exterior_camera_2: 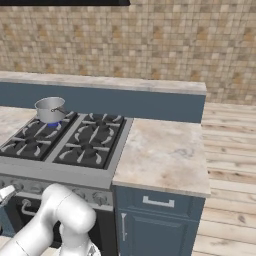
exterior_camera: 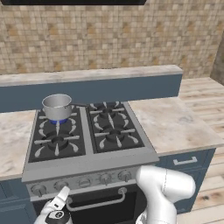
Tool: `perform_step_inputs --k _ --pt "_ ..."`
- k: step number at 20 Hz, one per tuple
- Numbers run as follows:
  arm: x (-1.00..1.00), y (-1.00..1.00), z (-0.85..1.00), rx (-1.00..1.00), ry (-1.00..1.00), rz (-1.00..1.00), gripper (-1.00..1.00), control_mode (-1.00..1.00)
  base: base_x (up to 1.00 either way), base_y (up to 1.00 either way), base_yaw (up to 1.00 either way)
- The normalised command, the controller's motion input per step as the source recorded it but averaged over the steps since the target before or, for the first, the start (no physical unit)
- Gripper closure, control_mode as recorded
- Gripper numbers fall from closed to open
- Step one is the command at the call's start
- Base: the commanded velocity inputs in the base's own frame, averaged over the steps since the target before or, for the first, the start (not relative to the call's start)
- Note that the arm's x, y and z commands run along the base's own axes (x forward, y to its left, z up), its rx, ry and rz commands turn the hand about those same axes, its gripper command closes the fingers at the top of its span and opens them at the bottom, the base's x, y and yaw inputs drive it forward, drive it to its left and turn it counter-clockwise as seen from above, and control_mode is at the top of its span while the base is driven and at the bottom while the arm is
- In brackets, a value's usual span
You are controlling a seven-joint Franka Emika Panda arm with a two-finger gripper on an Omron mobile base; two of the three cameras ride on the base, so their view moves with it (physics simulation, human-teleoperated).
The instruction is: Turn on the rear left burner of the stove.
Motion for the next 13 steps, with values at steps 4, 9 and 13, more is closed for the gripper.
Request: perform_step_inputs --k 4,9,13 --pt "0.00 0.13 -0.19 -0.59 0.20 0.15 1.00 -1.00 0.00 0.00 0.00" --pt "0.00 0.01 -0.29 -0.37 0.11 0.18 1.00 -1.00 0.00 0.00 0.00" --pt "0.00 0.00 -0.34 -0.24 0.02 0.15 1.00 -1.00 0.00 0.00 0.00"
